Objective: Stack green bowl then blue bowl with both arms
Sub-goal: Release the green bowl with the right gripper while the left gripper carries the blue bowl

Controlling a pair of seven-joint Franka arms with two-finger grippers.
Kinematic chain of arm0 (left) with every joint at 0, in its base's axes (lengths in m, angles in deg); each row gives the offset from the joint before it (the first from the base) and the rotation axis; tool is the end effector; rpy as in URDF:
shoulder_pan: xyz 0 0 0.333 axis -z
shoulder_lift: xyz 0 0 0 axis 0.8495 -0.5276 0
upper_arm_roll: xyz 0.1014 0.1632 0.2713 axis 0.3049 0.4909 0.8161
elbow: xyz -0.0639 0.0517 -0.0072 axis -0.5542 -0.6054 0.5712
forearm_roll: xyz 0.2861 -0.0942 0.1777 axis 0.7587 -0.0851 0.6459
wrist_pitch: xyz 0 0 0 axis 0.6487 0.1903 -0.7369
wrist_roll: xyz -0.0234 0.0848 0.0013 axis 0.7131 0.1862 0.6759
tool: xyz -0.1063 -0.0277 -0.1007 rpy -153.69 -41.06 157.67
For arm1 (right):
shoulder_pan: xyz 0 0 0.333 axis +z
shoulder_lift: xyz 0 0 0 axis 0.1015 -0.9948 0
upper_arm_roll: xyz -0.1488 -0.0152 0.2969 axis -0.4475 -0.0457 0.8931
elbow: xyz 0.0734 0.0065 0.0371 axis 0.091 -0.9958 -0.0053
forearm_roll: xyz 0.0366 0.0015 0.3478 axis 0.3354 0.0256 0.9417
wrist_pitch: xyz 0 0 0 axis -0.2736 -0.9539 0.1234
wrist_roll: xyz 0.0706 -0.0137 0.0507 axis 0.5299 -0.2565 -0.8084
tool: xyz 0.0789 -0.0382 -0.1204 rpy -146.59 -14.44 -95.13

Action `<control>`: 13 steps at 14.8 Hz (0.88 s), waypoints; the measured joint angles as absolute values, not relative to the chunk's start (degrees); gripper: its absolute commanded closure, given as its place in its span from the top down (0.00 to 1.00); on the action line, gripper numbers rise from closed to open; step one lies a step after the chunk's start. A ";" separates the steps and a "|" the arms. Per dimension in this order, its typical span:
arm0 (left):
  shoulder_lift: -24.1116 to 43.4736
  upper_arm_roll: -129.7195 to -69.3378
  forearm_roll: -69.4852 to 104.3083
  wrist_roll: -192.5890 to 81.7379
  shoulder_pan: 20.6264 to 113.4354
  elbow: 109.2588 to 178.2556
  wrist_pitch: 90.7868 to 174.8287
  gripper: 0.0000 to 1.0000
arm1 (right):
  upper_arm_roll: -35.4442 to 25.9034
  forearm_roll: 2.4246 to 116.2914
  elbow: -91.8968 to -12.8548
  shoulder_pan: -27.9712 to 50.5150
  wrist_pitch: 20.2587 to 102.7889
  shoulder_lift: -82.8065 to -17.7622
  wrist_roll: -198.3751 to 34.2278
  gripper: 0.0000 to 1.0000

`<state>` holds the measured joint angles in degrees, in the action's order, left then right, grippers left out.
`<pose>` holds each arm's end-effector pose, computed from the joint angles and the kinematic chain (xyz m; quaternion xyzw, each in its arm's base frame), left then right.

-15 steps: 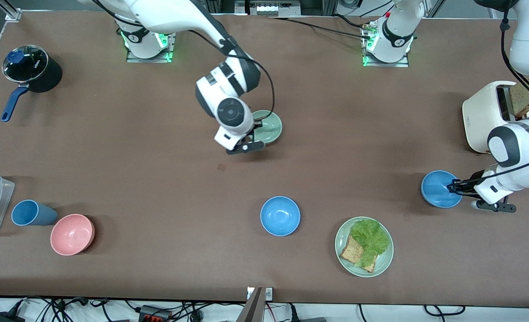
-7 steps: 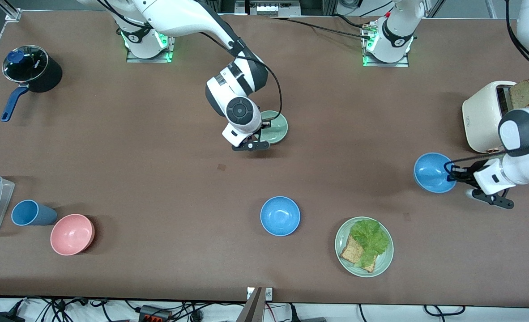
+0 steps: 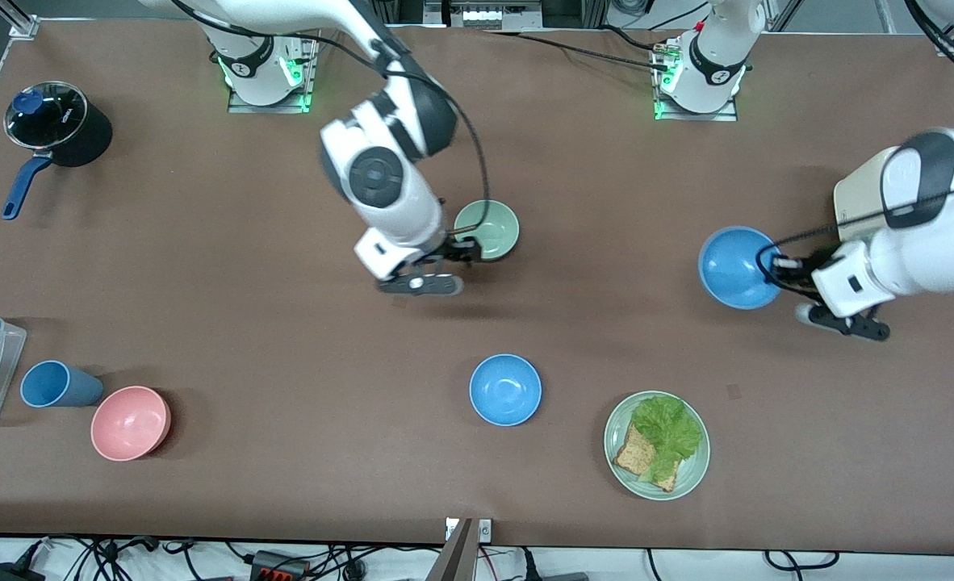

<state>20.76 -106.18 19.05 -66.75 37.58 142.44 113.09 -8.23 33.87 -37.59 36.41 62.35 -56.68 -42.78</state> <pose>0.5504 -0.0425 0.4264 0.9835 -0.0636 -0.1234 0.1158 0.5444 0.4011 0.3759 -0.9976 0.0390 0.0096 0.0563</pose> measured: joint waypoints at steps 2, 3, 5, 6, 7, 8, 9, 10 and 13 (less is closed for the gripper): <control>24.01 -110.41 16.14 -57.21 37.63 142.89 110.72 0.01 | -12.00 32.59 -37.63 36.07 60.66 -53.75 -42.96 1.00; 24.56 -113.51 15.80 -50.91 37.68 143.14 110.94 0.01 | -13.73 32.55 -37.65 35.97 60.14 -52.73 -43.34 1.00; 24.18 -120.98 15.57 -36.87 38.05 143.72 114.04 0.00 | -16.27 32.54 -37.66 35.33 58.74 -51.44 -43.82 1.00; 23.64 -124.35 15.55 -30.24 38.77 144.24 116.66 0.00 | -16.95 32.54 -37.67 34.70 57.80 -51.04 -43.84 1.00; 22.80 -126.63 15.55 -23.98 40.54 144.85 119.89 0.00 | -17.44 32.52 -37.66 33.97 56.79 -50.80 -43.85 1.00; 21.71 -127.62 15.71 -19.05 43.23 145.35 122.84 0.00 | -18.03 32.50 -37.67 33.15 55.69 -50.68 -43.86 1.00; 20.33 -127.87 16.50 -15.51 46.05 145.88 125.43 0.00 | -18.47 32.49 -37.67 32.02 54.94 -50.51 -44.18 1.00; 18.81 -127.88 17.77 -13.15 48.11 146.57 127.71 0.00 | -18.53 32.49 -37.67 30.23 54.66 -50.18 -45.32 1.00; 13.10 -127.78 23.61 -8.59 51.45 149.06 135.27 0.00 | -16.44 32.49 -37.64 22.57 54.44 -48.70 -51.14 1.00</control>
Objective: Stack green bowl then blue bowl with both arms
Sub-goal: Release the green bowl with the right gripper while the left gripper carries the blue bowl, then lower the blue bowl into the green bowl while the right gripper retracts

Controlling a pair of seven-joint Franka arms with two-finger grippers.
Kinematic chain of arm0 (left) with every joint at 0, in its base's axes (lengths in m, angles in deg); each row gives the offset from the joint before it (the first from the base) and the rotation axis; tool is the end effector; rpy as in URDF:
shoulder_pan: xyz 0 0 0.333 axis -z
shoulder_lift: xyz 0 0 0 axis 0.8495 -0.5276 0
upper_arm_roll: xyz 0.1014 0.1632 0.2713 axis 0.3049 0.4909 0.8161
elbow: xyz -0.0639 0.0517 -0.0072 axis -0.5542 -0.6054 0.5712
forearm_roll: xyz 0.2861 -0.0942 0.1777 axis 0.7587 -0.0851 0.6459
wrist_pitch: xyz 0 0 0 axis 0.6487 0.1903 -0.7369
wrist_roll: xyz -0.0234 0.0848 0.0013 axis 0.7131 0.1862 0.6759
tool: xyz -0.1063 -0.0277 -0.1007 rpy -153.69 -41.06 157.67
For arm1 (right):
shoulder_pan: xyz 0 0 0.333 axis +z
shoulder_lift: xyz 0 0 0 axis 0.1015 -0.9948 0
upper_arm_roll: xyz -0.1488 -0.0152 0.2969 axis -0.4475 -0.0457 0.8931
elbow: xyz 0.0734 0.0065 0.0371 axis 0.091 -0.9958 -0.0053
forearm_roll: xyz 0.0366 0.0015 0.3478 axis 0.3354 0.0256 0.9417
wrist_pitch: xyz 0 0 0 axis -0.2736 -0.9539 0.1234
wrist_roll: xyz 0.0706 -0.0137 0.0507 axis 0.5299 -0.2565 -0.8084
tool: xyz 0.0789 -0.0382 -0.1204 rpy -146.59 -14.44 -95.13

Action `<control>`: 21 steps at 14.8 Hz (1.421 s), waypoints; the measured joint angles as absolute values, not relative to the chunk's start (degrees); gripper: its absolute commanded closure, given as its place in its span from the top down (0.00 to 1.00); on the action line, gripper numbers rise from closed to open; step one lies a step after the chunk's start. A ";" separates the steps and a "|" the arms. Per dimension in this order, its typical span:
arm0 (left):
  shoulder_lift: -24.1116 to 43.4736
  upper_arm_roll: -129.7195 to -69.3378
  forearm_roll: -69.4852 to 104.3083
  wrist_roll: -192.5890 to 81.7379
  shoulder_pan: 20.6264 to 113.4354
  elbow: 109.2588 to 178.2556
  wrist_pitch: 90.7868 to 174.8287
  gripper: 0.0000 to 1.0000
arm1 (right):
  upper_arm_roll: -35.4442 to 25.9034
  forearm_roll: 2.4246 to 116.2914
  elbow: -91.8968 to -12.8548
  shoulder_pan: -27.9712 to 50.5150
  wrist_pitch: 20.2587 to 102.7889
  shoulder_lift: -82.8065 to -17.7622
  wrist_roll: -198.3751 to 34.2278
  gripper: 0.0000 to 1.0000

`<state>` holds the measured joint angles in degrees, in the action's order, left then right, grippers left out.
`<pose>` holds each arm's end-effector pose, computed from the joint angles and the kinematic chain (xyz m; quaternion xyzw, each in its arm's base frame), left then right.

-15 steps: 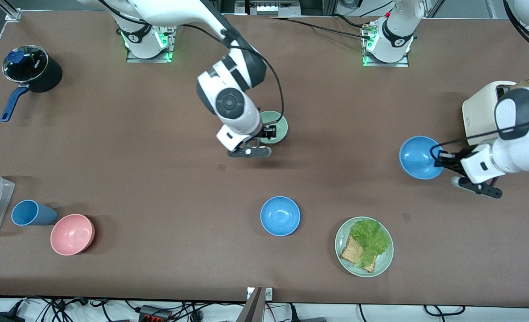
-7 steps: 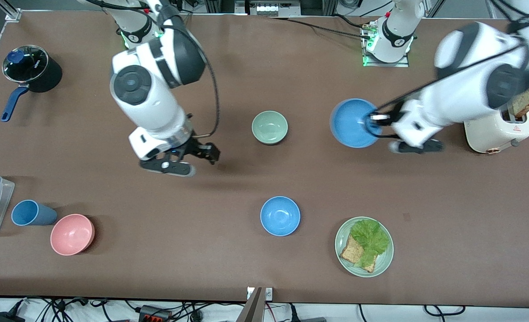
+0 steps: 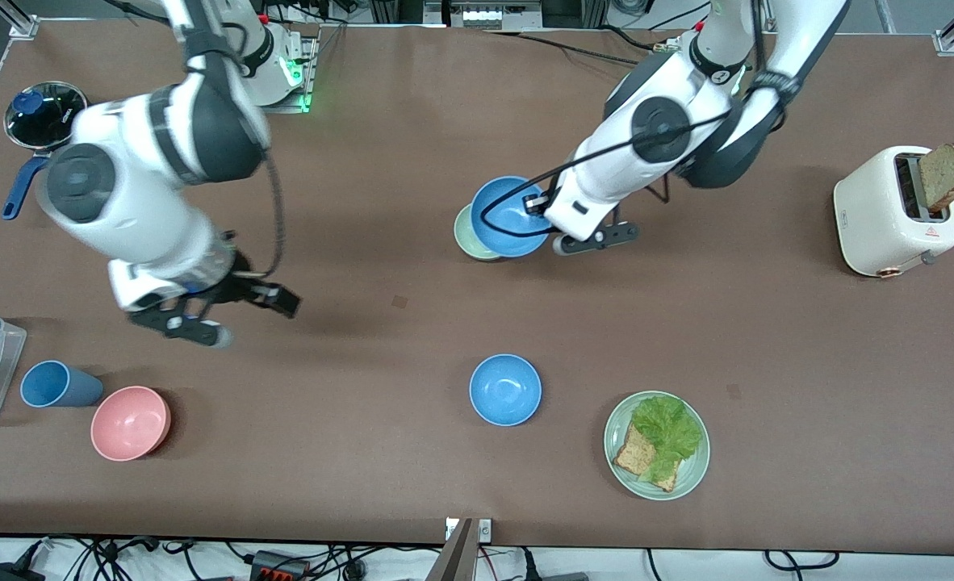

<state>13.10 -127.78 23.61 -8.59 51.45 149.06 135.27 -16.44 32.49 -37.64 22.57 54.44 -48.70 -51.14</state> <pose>0.4720 -0.3526 0.3778 0.9764 0.1455 -0.1218 0.1033 0.6202 0.1718 0.4596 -0.9893 0.1404 -0.0178 0.0369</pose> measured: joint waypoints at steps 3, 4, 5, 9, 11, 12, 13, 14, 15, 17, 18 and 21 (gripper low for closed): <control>7.13 -127.72 30.99 -3.71 53.66 150.05 139.74 0.00 | -12.18 31.00 -37.64 14.28 52.58 -45.92 -55.65 1.00; 5.80 -127.70 32.94 -2.38 54.54 150.05 140.51 0.00 | -10.20 29.57 -37.64 11.27 52.01 -44.90 -57.88 1.00; 4.87 -127.65 34.64 -1.38 55.30 150.04 140.86 0.00 | -8.01 28.13 -37.65 8.15 51.39 -43.87 -60.16 1.00; 3.39 -127.61 36.06 -0.58 56.18 150.07 140.91 0.00 | 0.14 25.40 -37.65 -3.81 46.54 -39.36 -68.89 1.00; 2.89 -127.60 36.09 -0.58 56.75 150.44 140.88 0.01 | 0.66 24.24 -37.66 -6.11 45.07 -37.72 -73.50 1.00; 2.62 -127.60 36.13 -0.56 57.07 150.70 140.88 0.01 | 0.67 23.58 -37.66 -6.75 44.21 -37.21 -74.97 1.00; 2.37 -127.58 36.15 -0.54 57.37 150.91 140.90 0.01 | 0.69 23.25 -37.67 -7.28 43.23 -36.89 -75.86 1.00; 2.12 -127.58 36.16 -0.53 57.65 151.06 140.94 0.01 | 0.74 23.16 -37.68 -7.74 42.05 -36.73 -76.23 1.00; 1.82 -127.55 36.23 -0.53 57.94 151.10 140.98 0.01 | 0.82 23.07 -37.68 -8.18 40.79 -36.71 -76.36 1.00; 1.27 -127.28 37.30 -0.48 58.89 151.15 141.03 0.01 | 0.92 22.99 -37.69 -8.83 38.92 -36.66 -76.41 1.00; 1.03 -127.17 37.90 -0.37 59.35 151.28 141.06 0.01 | 0.92 22.97 -37.70 -8.92 38.54 -36.47 -76.42 1.00; 0.78 -126.78 39.87 0.26 60.17 151.76 141.24 0.20 | 1.06 22.95 -38.53 -8.93 37.76 -35.05 -76.42 1.00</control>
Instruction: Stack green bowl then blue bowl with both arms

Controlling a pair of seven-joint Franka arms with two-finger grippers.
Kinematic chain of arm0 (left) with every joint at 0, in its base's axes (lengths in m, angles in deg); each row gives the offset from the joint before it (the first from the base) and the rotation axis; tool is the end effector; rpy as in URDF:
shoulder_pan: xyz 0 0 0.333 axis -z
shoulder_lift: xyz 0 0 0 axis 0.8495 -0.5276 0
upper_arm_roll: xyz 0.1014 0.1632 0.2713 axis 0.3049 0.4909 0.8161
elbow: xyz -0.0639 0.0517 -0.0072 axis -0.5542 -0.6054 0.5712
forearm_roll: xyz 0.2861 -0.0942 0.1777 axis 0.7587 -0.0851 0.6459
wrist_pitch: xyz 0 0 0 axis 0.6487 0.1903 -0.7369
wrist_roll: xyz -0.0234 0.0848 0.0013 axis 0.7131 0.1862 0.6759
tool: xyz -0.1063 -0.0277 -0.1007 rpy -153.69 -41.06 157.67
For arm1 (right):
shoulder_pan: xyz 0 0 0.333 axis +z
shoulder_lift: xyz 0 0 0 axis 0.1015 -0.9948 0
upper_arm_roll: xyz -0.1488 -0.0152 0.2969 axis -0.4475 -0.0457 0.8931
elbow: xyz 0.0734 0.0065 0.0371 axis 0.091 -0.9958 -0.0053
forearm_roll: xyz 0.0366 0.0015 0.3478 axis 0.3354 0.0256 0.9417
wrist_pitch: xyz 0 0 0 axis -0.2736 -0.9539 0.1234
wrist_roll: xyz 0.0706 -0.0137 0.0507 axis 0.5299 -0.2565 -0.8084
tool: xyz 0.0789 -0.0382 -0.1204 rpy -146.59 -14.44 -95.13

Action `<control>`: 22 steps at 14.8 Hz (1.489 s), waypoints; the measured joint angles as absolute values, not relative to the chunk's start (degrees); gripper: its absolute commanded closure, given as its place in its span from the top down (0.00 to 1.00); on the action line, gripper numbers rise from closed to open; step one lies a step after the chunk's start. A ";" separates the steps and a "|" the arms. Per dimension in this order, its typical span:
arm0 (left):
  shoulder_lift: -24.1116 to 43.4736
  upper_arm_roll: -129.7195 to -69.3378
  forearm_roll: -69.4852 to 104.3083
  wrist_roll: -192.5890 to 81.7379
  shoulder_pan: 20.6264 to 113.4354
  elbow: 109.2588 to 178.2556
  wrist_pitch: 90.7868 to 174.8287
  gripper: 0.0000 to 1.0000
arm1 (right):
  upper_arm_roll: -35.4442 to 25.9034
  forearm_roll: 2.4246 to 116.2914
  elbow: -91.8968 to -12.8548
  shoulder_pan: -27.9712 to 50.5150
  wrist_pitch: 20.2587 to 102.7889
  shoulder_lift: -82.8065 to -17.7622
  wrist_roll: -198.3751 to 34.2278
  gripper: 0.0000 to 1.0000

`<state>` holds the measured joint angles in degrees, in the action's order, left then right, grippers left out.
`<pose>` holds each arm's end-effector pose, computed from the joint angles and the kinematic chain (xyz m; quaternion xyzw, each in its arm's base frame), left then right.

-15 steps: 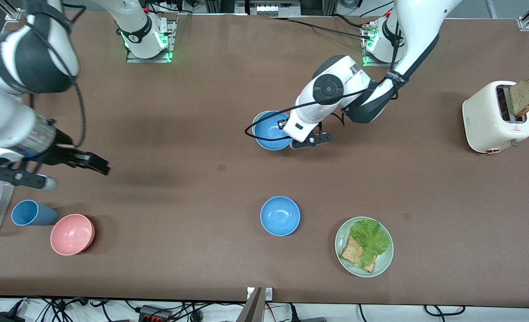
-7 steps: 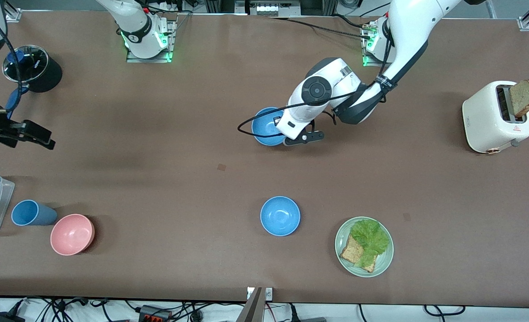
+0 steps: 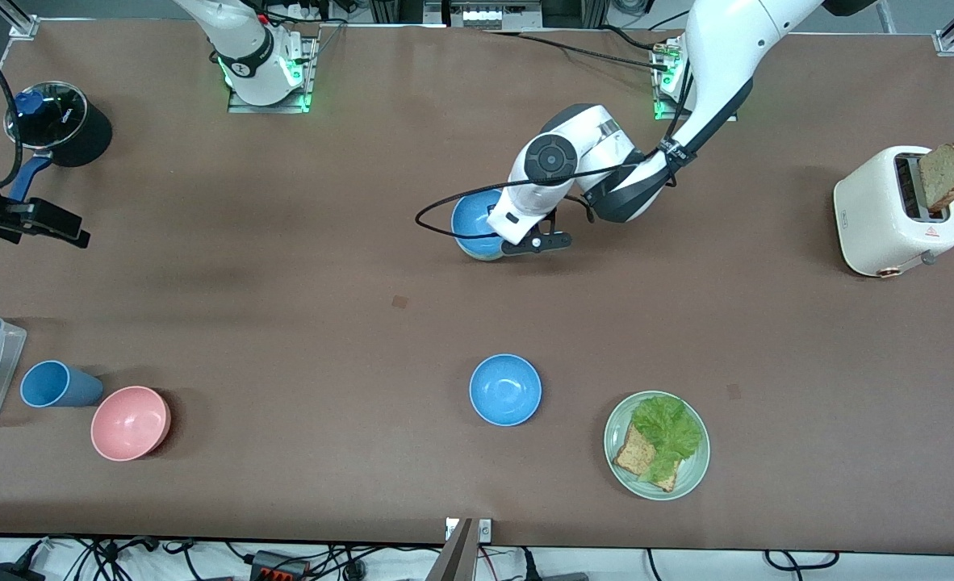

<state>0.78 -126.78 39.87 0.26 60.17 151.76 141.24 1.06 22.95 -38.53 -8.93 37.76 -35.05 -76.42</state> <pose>0.4308 -0.4042 0.2644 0.9880 0.0874 -0.1234 0.0302 0.5568 -0.0254 0.5619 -0.9995 0.0294 0.0141 0.0053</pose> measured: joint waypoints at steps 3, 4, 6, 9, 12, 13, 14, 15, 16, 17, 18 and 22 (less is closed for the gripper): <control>0.75 -126.49 40.07 1.43 60.10 151.71 141.26 0.39 | 1.24 22.95 -42.25 -8.95 38.14 -32.53 -76.42 1.00; 0.76 -126.44 40.07 1.95 59.86 151.59 141.18 0.40 | 1.31 22.95 -43.72 -8.95 38.58 -31.52 -76.42 1.00; 0.96 -126.41 40.08 2.24 58.98 150.62 139.83 0.42 | 1.40 22.94 -46.83 -8.95 39.99 -29.57 -76.47 1.00; 1.54 -127.43 40.08 2.21 56.04 145.85 132.56 0.42 | 1.44 22.92 -51.68 -8.95 44.38 -27.01 -77.15 1.00; 2.46 -129.41 40.09 -0.50 51.72 140.92 127.21 0.42 | 1.50 22.90 -53.16 -8.95 44.82 -25.48 -77.40 1.00; 2.73 -129.69 40.09 -2.55 50.41 139.73 125.63 0.42 | 1.54 22.90 -53.16 -8.95 44.75 -25.18 -77.40 1.00; 2.80 -130.03 40.09 -4.48 49.20 138.55 124.27 0.42 | 1.58 22.90 -53.17 -8.95 44.59 -24.98 -77.40 1.00; 2.80 -130.32 40.09 -6.08 48.23 137.49 123.10 0.42 | 1.62 22.90 -53.21 -8.95 44.46 -24.85 -77.40 1.00; 2.81 -130.49 40.09 -7.52 47.57 136.71 122.40 0.42 | 1.64 22.90 -53.23 -8.95 44.41 -24.82 -77.40 1.00; 2.81 -130.56 40.09 -9.14 46.98 136.07 122.09 0.42 | 1.65 22.90 -53.24 -8.95 44.41 -24.82 -77.41 1.00; 2.84 -130.66 40.09 -11.15 46.31 135.57 121.96 0.42 | 1.65 22.90 -53.24 -8.95 44.41 -24.81 -77.41 1.00; 3.58 -130.63 40.09 -23.68 42.08 132.69 121.14 0.44 | 1.65 22.90 -53.24 -8.99 44.40 -24.77 -77.41 1.00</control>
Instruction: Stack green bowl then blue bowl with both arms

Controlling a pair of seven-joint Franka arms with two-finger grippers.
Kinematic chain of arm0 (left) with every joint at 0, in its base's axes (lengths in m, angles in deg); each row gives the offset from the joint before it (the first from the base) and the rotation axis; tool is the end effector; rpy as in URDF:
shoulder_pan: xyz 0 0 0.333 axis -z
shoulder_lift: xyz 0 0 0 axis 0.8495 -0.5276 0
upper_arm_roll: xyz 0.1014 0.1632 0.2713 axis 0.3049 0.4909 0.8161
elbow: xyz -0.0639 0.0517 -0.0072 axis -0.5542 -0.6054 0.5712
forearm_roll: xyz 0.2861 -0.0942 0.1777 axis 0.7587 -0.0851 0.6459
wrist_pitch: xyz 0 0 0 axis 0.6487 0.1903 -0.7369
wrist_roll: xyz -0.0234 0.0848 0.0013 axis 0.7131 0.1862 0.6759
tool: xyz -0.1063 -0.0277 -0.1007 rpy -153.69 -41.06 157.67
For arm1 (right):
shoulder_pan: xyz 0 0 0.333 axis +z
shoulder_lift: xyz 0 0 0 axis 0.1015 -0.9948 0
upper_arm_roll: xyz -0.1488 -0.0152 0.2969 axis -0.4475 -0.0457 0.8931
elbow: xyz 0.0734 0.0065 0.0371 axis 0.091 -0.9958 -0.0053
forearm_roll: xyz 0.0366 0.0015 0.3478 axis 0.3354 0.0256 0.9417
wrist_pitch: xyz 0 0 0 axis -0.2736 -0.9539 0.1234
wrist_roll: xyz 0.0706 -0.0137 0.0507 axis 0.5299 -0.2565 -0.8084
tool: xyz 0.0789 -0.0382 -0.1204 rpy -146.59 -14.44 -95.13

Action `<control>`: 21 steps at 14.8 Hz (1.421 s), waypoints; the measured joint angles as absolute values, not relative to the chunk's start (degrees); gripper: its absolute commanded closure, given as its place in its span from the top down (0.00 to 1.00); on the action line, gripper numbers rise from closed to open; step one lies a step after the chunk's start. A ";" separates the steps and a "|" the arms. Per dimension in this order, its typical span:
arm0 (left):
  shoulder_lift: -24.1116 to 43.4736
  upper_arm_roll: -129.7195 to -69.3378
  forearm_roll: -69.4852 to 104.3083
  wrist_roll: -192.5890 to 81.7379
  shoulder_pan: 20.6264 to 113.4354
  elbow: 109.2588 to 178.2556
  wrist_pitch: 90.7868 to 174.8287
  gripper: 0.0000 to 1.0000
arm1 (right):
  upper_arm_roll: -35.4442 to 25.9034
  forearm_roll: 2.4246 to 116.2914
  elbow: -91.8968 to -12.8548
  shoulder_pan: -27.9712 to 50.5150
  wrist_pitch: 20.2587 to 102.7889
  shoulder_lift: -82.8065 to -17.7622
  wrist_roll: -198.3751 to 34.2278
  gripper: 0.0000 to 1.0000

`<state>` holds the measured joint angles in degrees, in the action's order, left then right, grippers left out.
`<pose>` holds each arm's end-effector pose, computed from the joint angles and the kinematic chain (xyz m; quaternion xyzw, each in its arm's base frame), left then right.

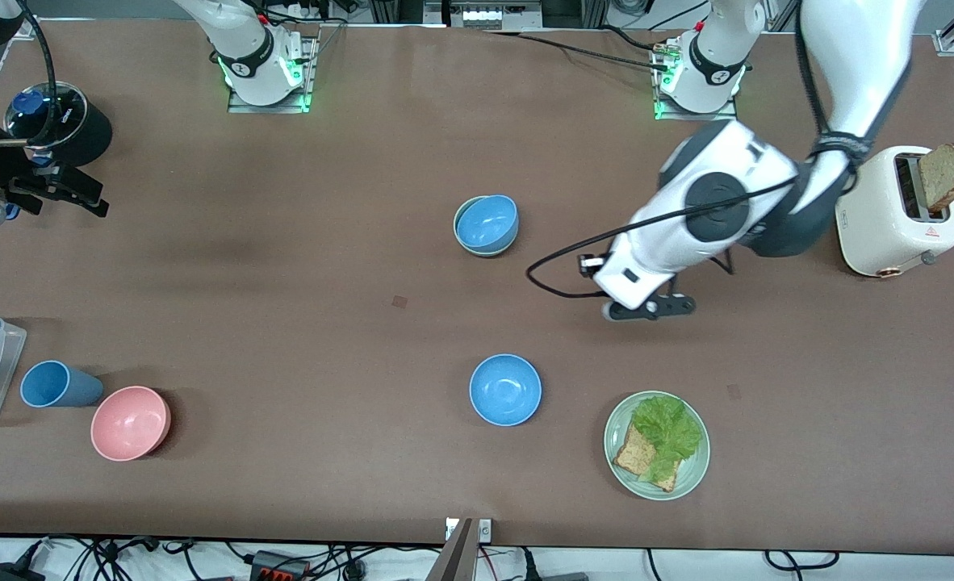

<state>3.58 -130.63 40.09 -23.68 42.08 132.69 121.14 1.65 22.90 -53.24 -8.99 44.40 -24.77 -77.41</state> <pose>0.5756 -0.2468 0.3979 0.9944 0.0381 -0.0806 0.0559 0.5080 -0.0182 0.5566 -0.9998 0.0165 -0.0051 0.0037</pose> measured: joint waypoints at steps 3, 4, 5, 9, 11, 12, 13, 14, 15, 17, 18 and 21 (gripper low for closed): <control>6.40 -125.55 36.98 -32.03 42.81 131.25 120.17 1.00 | 1.65 22.90 -53.24 -9.05 44.40 -24.77 -77.41 1.00; 8.08 -121.12 33.60 -36.10 44.77 131.26 120.08 1.00 | 1.65 22.90 -53.24 -9.05 44.40 -24.77 -77.41 1.00; 9.92 -115.30 30.89 -41.75 47.69 131.26 119.96 1.00 | 1.65 22.90 -53.24 -9.05 44.40 -24.77 -77.41 1.00; 16.91 -94.77 27.11 -59.52 57.37 131.26 119.27 1.00 | 1.66 22.90 -53.22 -9.07 44.40 -24.73 -77.41 1.00; 20.36 -89.29 25.32 -61.09 58.26 131.28 118.92 1.00 | 1.65 22.90 -53.19 -9.11 44.41 -24.69 -77.41 1.00; 22.14 -86.53 24.71 -61.70 59.01 131.47 118.04 1.00 | 1.65 22.90 -53.17 -9.13 44.41 -24.65 -77.41 1.00; 23.96 -84.61 24.27 -62.22 59.70 132.13 116.82 1.00 | 1.65 22.90 -53.16 -9.15 44.41 -24.61 -77.41 1.00; 25.77 -83.56 24.02 -62.40 60.34 133.34 116.02 1.00 | 1.65 22.90 -53.11 -9.17 44.42 -24.58 -77.41 1.00; 27.30 -83.25 23.98 -62.41 60.95 134.72 115.75 1.00 | 1.65 22.90 -53.01 -9.18 44.42 -24.56 -77.41 1.00; 29.09 -81.99 23.97 -62.34 63.14 136.82 115.74 1.00 | 1.65 22.90 -52.88 -9.18 44.41 -24.52 -77.43 1.00; 29.32 -81.09 23.97 -62.34 64.25 137.31 115.75 1.00 | 1.66 22.90 -52.87 -9.19 44.41 -24.52 -77.44 1.00; 29.32 -80.04 23.97 -62.34 65.27 137.76 115.53 1.00 | 1.65 22.90 -52.88 -9.19 44.38 -24.52 -77.47 1.00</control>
<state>29.32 -80.04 23.97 -62.34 65.27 137.76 115.53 1.65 22.90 -52.88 -9.19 44.38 -24.52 -77.47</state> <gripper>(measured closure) 0.000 0.000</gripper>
